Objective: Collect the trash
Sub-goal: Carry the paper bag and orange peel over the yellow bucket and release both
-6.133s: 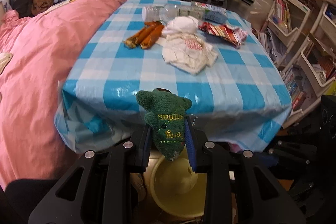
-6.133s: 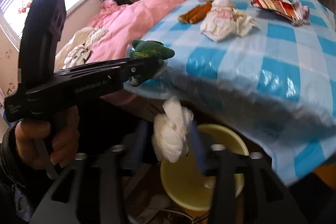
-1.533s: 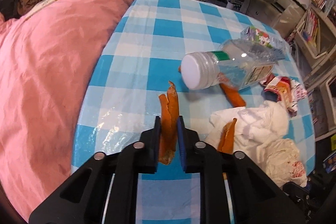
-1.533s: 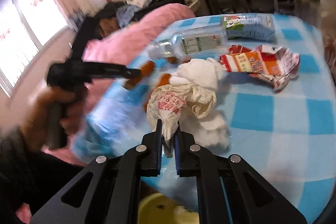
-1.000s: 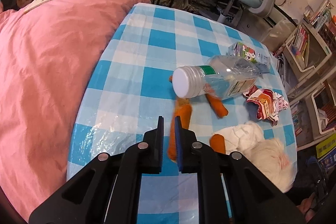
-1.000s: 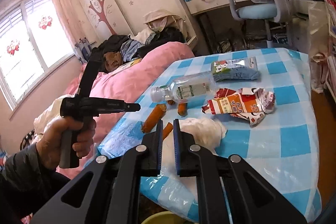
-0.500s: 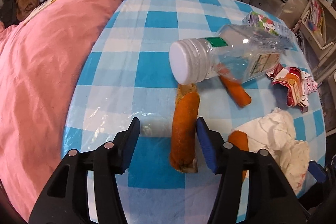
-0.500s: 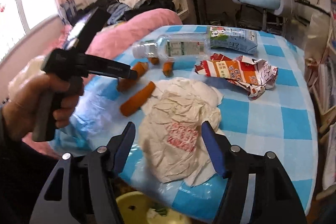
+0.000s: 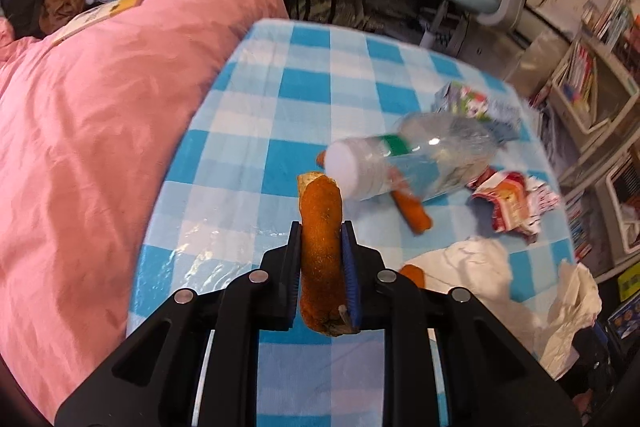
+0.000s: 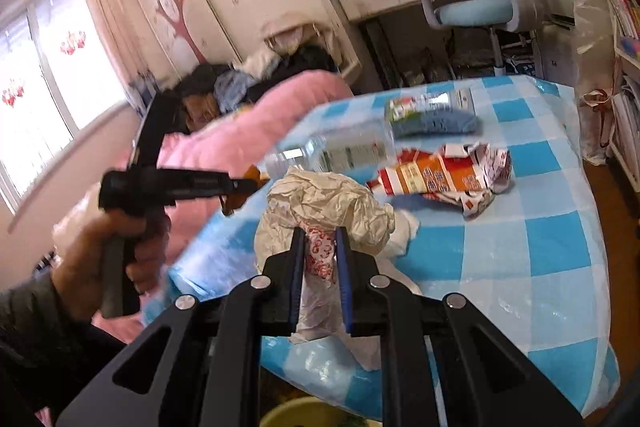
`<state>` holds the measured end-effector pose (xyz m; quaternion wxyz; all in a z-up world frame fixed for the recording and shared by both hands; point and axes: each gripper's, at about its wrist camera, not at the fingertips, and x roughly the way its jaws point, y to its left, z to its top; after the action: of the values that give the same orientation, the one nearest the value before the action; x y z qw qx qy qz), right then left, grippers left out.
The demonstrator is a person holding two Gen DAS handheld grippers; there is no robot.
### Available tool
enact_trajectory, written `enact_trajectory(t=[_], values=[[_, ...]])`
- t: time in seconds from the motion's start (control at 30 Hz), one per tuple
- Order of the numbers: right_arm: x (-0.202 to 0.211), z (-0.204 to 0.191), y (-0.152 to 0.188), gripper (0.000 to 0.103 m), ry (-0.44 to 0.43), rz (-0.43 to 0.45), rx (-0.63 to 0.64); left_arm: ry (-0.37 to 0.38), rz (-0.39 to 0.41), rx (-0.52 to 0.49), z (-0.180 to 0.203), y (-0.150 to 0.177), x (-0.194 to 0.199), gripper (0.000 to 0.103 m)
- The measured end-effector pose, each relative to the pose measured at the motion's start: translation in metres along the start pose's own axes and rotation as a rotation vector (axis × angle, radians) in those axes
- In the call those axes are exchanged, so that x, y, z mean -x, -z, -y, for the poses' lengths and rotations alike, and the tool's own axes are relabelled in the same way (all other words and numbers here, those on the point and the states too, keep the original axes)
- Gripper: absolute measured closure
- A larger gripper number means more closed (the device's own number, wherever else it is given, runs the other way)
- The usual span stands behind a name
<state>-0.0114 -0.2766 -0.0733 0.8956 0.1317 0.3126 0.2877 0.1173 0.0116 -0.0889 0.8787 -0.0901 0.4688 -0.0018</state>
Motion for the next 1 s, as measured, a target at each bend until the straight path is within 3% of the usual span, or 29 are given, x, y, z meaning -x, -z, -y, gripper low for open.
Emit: enact_trajectory(t=[0.2,0.4,0.67,1.0], values=[[0.01,-0.013,-0.004,0.087,-0.031,0.022,0.018,0.059,0.079,0.013,0.002,0.013,0.035,0.085],[0.023,-0.027,0.011,0.087,-0.044,0.002,0.062,0.091,0.103,0.04,0.003,0.034,0.054,0.085],[0.034,-0.045,0.042,0.087,-0.052,-0.099,0.124,0.109,0.102,0.014,0.017,0.076,0.073,0.085],[0.038,-0.059,0.09,0.086,-0.023,-0.268,0.17,0.113,0.031,-0.018,0.038,0.144,0.075,0.085]])
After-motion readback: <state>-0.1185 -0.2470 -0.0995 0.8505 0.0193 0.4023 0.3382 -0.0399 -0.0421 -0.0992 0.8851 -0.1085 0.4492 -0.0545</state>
